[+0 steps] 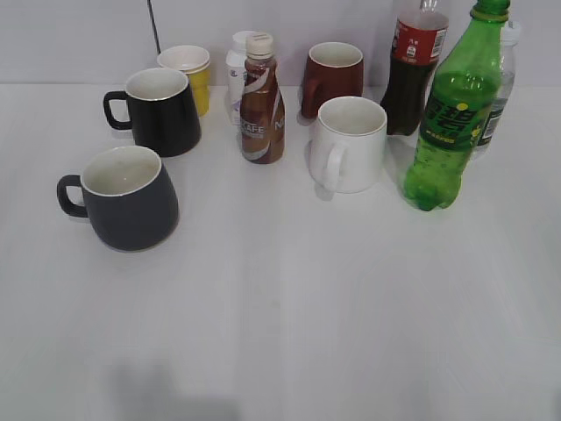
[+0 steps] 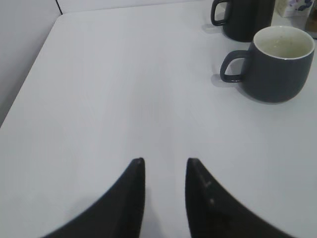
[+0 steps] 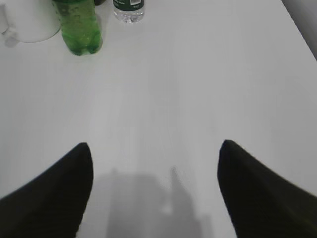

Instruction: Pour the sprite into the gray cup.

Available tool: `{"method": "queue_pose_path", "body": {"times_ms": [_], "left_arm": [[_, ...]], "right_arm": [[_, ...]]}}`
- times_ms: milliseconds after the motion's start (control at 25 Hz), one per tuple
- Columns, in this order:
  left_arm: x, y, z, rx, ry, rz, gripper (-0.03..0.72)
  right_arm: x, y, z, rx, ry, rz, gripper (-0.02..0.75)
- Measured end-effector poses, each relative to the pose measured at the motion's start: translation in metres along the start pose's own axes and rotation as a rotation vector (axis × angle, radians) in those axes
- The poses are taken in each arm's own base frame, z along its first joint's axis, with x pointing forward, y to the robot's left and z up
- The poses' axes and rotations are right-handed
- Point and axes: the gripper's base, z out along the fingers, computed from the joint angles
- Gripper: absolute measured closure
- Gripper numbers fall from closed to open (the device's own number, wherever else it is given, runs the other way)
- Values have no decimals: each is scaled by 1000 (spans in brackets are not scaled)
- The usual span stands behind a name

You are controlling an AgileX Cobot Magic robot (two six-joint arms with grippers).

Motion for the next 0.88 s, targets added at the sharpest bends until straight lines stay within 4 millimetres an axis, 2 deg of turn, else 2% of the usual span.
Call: {"method": "queue_pose_path", "body": {"times_ms": [400,480,600,760,880], "left_arm": [[0,0,0,2,-2,-1,464],[-7,-2,0,23,-21,-13,464],[-31,-4,7,53,-178,-40,464],[-63,-6,34,87,-483,-132,464],[-67,-4,65,60,-576,-158,464]], "right_arm": [[0,0,0,0,0,0,149],[0,0,0,0,0,0,149],[0,0,0,0,0,0,149],[0,0,0,0,0,0,149],[0,0,0,0,0,0,149]]}}
